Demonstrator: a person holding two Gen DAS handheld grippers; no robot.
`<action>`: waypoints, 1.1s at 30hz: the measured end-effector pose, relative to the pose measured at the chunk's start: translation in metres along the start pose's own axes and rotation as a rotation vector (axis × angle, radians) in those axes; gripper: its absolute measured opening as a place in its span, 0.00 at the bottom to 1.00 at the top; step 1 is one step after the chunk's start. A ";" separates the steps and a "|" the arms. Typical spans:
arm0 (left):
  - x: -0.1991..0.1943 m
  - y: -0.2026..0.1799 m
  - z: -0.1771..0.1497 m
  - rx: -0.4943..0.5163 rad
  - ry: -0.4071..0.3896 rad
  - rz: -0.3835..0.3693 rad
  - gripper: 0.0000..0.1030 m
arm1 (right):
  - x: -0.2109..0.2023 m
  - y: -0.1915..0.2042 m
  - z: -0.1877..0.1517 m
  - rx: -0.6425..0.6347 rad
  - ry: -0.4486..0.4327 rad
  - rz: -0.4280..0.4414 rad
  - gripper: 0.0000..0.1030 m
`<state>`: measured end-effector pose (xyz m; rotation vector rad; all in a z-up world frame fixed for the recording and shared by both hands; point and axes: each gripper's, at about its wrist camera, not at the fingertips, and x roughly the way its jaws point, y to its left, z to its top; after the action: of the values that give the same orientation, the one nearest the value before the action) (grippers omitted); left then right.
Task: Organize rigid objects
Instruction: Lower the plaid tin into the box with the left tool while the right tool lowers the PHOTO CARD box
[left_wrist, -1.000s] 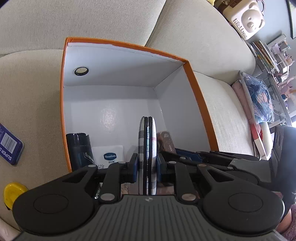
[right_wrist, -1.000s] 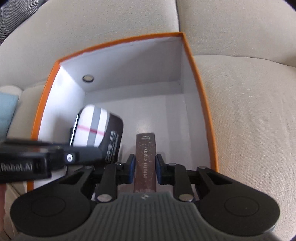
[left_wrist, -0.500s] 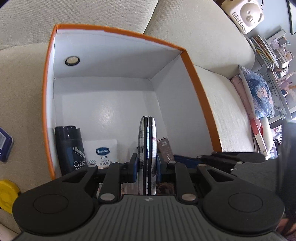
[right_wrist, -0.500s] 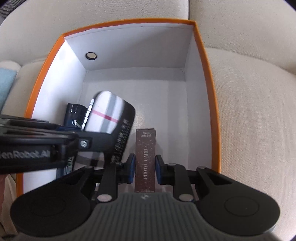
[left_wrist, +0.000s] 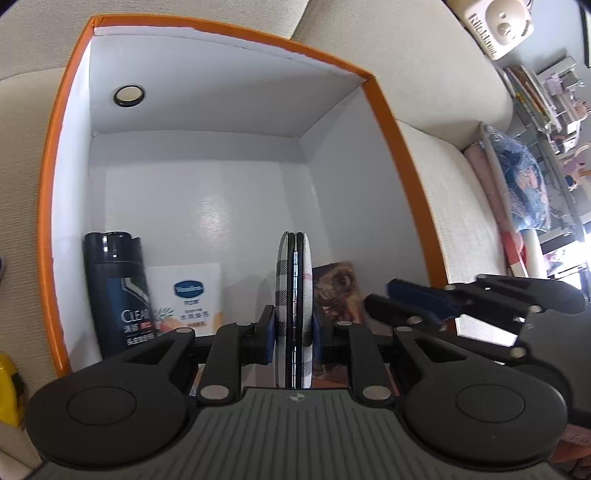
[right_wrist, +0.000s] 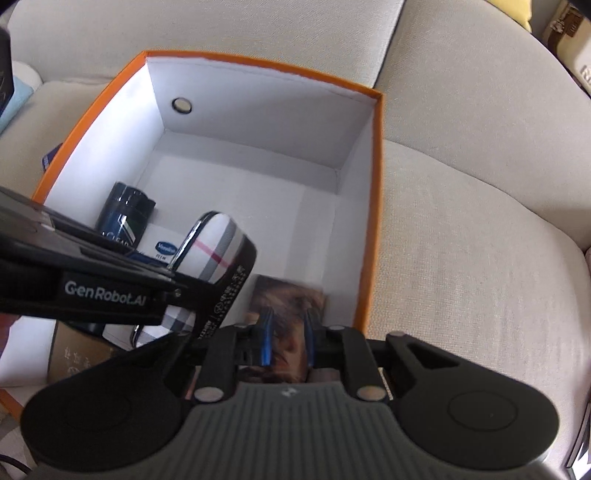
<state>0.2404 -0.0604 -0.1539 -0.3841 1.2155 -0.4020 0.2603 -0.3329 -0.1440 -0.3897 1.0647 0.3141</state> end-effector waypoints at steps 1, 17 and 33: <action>0.000 0.000 0.000 -0.005 0.001 0.011 0.21 | -0.002 -0.002 0.000 0.012 -0.008 0.002 0.16; 0.012 -0.001 -0.003 -0.083 0.048 0.047 0.24 | -0.011 -0.007 -0.012 0.103 -0.059 0.030 0.16; 0.013 -0.008 -0.019 0.064 0.141 0.115 0.15 | -0.015 0.000 -0.018 0.111 -0.082 0.044 0.16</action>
<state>0.2253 -0.0749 -0.1667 -0.2327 1.3514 -0.3729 0.2395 -0.3418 -0.1379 -0.2525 1.0061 0.3064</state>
